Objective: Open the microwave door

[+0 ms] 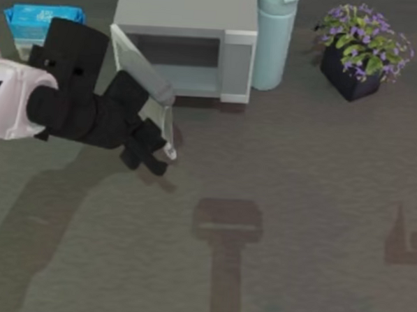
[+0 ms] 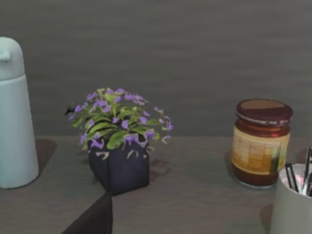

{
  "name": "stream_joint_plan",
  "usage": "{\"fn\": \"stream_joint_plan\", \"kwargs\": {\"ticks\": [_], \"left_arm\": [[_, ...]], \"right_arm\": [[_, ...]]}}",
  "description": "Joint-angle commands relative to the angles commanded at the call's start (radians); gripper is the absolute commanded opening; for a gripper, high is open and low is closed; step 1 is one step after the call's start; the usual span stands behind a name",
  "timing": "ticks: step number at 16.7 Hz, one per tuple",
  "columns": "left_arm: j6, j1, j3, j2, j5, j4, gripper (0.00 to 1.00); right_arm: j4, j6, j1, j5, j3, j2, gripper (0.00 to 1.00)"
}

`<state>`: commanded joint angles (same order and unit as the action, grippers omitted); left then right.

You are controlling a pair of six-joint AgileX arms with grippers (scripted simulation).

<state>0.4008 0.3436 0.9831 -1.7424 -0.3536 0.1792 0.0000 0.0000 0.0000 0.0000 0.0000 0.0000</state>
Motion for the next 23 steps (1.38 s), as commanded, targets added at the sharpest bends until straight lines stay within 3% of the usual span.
{"fn": "stream_joint_plan", "kwargs": {"ticks": [16,23], "left_arm": [[0.0,0.0,0.0,0.0,0.0,0.0,0.0],[0.048,-0.019,0.0,0.004,-0.036,0.02,0.0]], "right_arm": [[0.0,0.0,0.0,0.0,0.0,0.0,1.0],[0.0,0.0,0.0,0.0,0.0,0.0,1.0]]}}
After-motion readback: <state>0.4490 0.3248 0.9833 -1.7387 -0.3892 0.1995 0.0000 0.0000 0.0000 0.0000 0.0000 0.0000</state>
